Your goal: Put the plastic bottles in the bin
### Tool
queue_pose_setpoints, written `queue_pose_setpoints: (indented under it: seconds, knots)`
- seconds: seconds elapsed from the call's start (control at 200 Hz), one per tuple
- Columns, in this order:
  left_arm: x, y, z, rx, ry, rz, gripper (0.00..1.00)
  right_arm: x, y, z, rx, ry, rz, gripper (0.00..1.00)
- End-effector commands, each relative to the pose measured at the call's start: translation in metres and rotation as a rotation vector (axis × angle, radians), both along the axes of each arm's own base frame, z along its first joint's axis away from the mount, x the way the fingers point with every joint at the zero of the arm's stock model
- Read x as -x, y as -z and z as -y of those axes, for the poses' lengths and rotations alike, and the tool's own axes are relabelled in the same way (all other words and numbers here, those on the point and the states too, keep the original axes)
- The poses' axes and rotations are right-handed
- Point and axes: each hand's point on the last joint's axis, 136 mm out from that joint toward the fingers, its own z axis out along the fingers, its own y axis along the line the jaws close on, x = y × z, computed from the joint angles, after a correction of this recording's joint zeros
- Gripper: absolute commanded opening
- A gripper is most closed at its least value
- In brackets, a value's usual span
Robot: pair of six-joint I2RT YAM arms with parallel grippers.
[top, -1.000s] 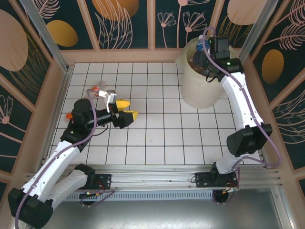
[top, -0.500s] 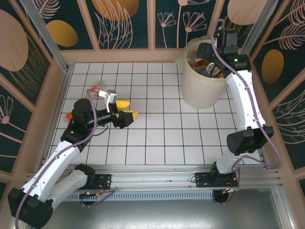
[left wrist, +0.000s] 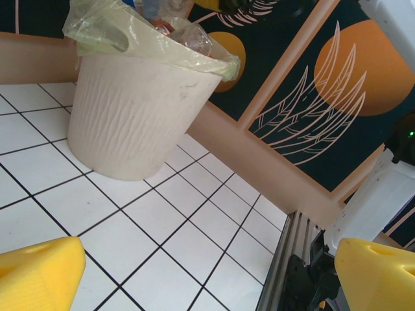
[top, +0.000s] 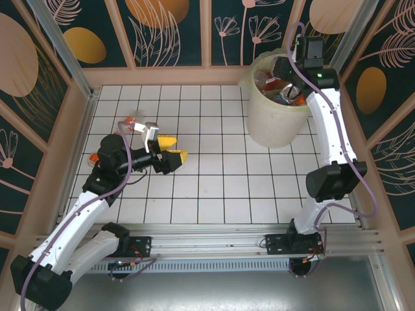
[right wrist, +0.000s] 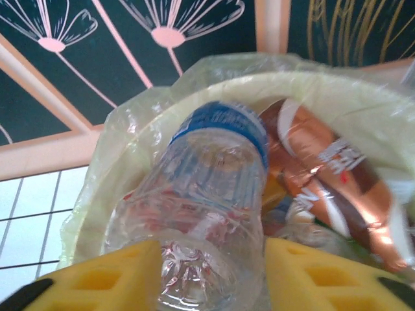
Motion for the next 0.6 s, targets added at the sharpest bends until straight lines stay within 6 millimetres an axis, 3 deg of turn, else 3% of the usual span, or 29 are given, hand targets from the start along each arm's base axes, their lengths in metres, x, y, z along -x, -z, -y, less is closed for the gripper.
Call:
queue_pose_setpoints:
  seconds: [0.0, 0.355, 0.59]
  knots:
    - [0.000, -0.002, 0.000, 0.000, -0.001, 0.034, 0.99, -0.004, 0.008, -0.013, -0.038, -0.064, -0.010, 0.43]
    - [-0.001, 0.001, 0.001, -0.003, -0.001, 0.028, 0.99, -0.025, 0.003, -0.022, -0.074, -0.089, 0.009, 0.37]
    - [-0.001, 0.001, 0.000, -0.004, -0.006, 0.029, 0.99, -0.032, 0.034, -0.020, -0.017, -0.061, -0.087, 0.35]
